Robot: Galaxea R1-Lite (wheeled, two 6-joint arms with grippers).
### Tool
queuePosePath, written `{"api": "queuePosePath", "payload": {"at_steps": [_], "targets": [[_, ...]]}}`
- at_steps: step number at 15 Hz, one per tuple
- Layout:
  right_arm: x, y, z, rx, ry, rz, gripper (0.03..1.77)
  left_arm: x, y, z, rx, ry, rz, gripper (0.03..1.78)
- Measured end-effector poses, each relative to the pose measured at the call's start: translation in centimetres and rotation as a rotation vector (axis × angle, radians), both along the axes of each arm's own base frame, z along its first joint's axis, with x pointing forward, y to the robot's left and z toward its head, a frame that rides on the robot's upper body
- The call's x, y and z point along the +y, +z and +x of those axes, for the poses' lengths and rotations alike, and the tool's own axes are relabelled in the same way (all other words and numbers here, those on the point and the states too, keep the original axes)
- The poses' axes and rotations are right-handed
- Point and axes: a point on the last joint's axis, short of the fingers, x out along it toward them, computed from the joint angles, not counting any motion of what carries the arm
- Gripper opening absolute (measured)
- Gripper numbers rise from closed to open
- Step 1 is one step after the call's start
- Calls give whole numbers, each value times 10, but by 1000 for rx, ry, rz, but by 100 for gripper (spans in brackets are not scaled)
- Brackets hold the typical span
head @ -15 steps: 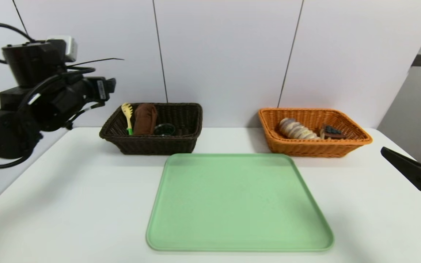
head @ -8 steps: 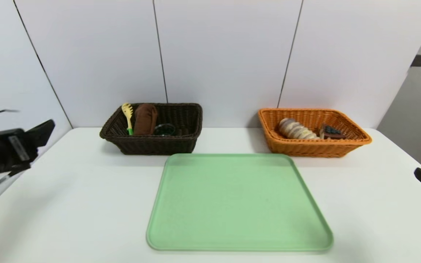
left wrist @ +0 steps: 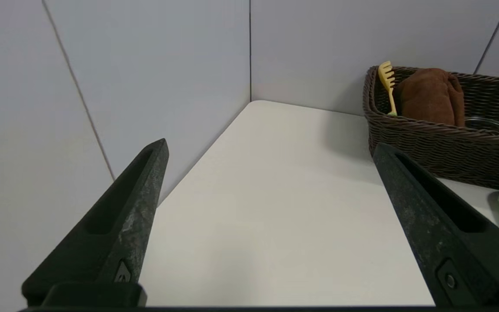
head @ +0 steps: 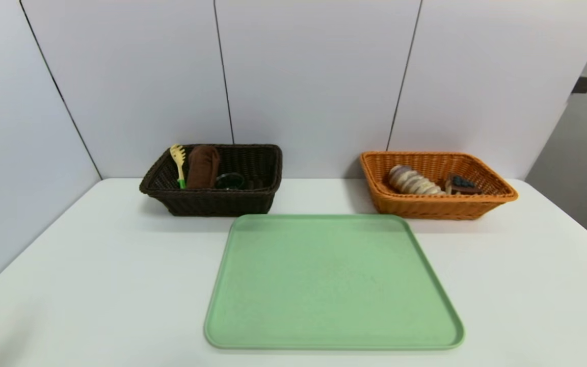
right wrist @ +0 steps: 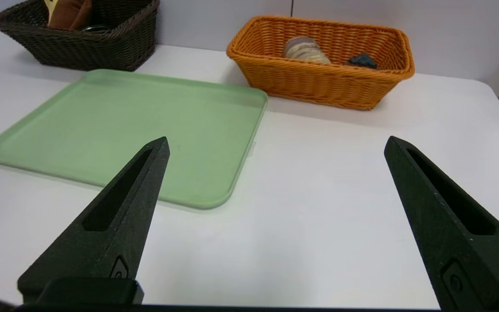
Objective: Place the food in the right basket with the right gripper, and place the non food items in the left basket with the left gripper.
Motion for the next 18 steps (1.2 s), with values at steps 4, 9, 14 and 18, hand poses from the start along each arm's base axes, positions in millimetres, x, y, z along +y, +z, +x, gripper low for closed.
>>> {"api": "queuePosePath", "payload": {"at_steps": [4,9,14,18], "targets": [[1,-5,-24,-114,2,6,171,-1,-23,-44,-29,-6,10,169],[0,-28,-39,-195,-57,-87,171,-1,-49,-72,-46,-23,13,169],[-2,-62,-14,-319,-179,-196,171,-3,-57,-70,-139,-101,38,169],[-3,-83,-5,-251,-195,-216,171,-4,-71,-65,-73,-159,60,169]]}}
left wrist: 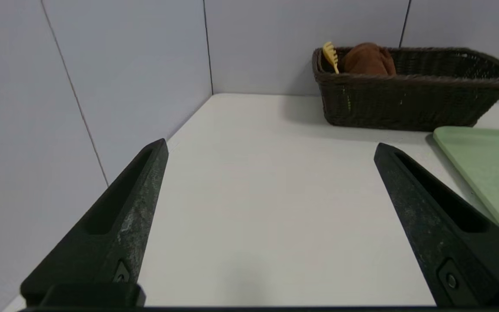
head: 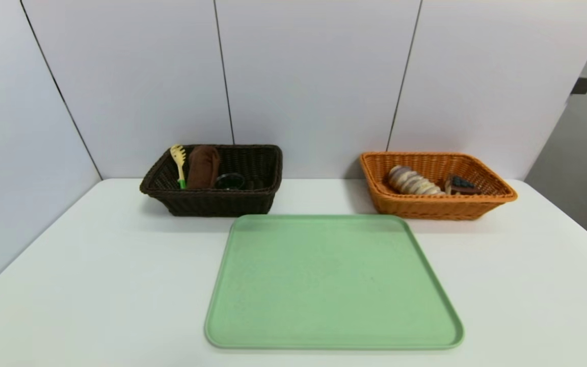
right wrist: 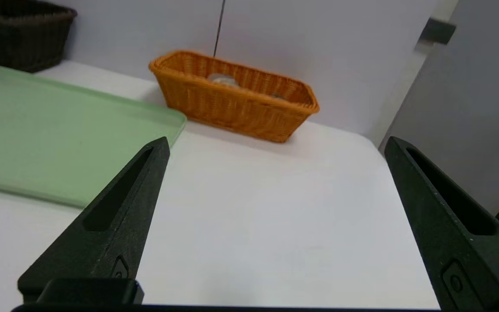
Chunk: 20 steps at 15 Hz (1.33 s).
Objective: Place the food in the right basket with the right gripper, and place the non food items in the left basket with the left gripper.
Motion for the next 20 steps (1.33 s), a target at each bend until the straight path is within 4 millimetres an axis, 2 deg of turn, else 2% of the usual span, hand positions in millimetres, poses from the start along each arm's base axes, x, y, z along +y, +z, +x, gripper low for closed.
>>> {"api": "queuePosePath", "payload": {"at_steps": [3,11,17,20], "targets": [[0,-15,2,143,3,7,171,-1,-3,1,20,-29,-18,169],[0,-17,2,162,7,8,171,-3,-24,3,228,-162,-18,169],[-1,-20,2,201,-22,236,171,-3,-23,3,204,-156,-120,169],[-1,-20,2,198,-27,260,171,-3,-23,3,203,-156,-120,169]]}}
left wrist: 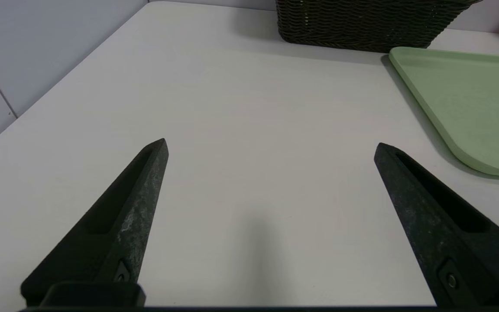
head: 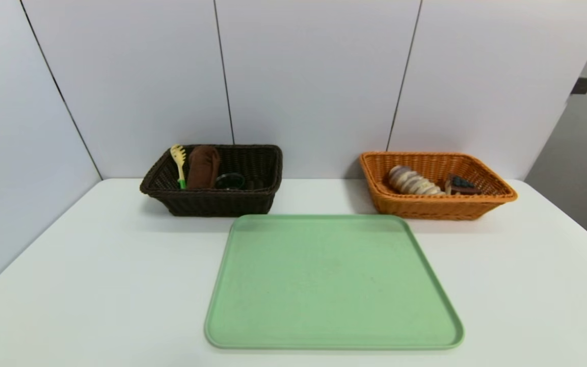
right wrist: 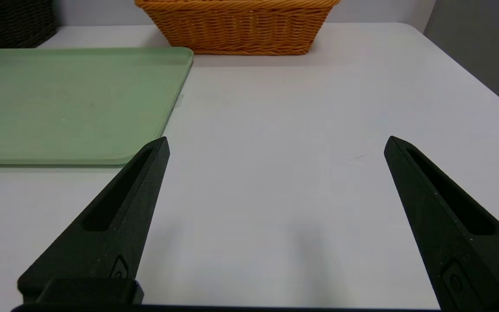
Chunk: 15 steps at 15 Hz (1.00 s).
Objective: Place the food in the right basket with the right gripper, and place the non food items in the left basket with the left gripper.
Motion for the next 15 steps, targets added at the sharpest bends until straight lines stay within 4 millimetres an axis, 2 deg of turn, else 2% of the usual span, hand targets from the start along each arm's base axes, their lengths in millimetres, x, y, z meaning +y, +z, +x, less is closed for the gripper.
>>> {"api": "queuePosePath", "payload": {"at_steps": [15], "targets": [[0,0,0,-4,-3,8,171,0,0,0,0,0,0,169]]}}
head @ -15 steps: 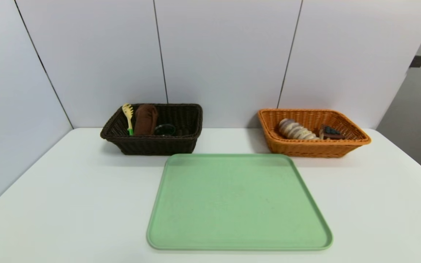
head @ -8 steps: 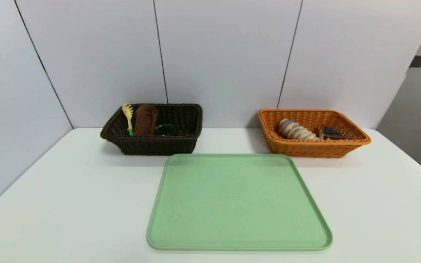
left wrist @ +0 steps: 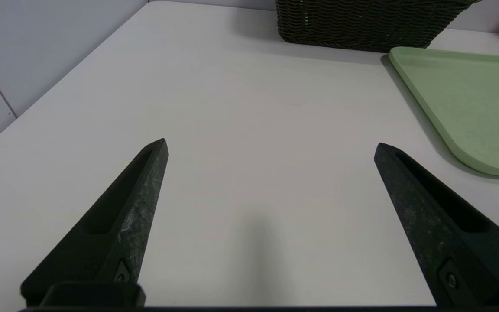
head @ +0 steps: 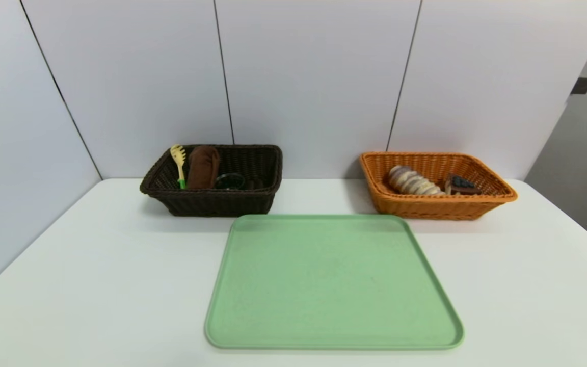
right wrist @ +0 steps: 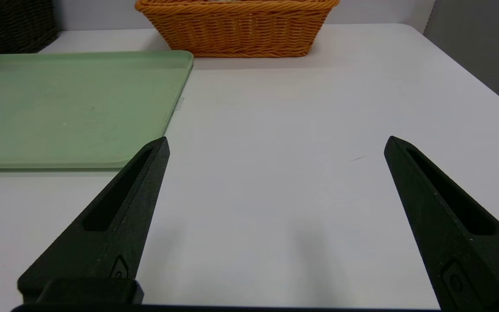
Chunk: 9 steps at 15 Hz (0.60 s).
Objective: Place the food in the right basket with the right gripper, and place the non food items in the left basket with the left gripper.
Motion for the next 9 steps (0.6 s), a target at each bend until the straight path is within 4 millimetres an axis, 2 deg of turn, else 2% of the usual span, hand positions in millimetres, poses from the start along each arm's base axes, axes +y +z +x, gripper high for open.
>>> {"api": "queuePosePath", "payload": {"at_steps": [9], "targets": [[0,0,0,0,-2,0,171,0,0,0,0,0,0,169]]}}
